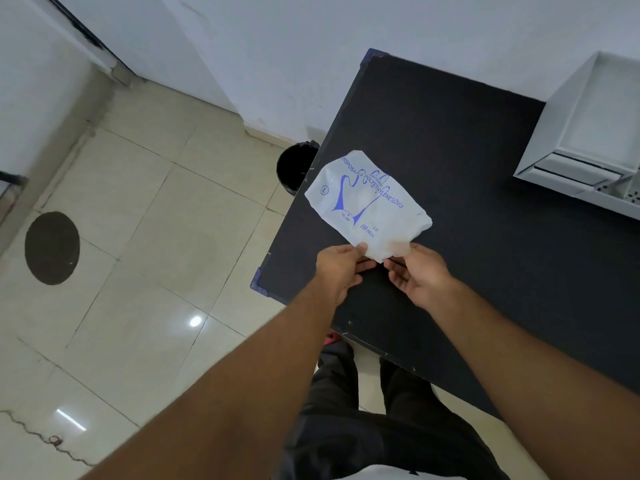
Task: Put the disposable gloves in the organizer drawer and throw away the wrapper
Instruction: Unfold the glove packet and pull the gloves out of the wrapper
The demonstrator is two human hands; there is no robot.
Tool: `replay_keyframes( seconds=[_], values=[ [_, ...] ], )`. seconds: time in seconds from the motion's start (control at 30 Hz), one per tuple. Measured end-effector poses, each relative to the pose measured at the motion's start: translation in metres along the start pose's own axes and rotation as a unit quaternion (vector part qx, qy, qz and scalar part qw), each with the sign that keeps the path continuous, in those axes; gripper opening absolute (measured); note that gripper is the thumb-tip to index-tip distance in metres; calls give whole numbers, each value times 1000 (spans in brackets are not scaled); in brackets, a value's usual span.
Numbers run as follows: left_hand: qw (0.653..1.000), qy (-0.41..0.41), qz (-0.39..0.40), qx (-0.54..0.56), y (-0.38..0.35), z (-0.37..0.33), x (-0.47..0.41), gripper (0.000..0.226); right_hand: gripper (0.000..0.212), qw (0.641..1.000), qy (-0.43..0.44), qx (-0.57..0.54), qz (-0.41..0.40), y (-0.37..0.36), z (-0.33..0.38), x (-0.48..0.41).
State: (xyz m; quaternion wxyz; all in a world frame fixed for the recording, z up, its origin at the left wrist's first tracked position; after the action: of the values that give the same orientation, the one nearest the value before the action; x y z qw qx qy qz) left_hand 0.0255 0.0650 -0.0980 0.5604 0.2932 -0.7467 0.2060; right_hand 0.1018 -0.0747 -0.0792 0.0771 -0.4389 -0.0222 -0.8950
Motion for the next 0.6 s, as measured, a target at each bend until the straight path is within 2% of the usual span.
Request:
replay_keyframes(
  seconds=[0.2, 0.5, 0.6],
  values=[
    [1000, -1, 2, 23, 3, -6, -1, 20, 11, 999, -27, -16, 26, -5, -2, 4],
    [995, -3, -97, 35, 13, -14, 0, 12, 6, 999, -19, -35, -3, -10, 0, 7],
    [998, 15, -58, 15, 4, -11, 2, 15, 9, 1000, -1, -18, -2, -10, 3, 2]
  ],
)
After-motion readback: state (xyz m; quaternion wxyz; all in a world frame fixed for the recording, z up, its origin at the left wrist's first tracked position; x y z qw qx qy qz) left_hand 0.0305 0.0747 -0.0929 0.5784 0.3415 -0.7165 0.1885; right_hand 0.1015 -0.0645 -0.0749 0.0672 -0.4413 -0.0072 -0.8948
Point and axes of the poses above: each hand's wrist, its own x-axis away from the middle knuckle, its own y-axis out of the back of the hand, z = x × y, the point moved 8 cm from there along -x, towards the middle knuckle, and after that the axes turned 13 degrees about y, right-handed, at the moved point
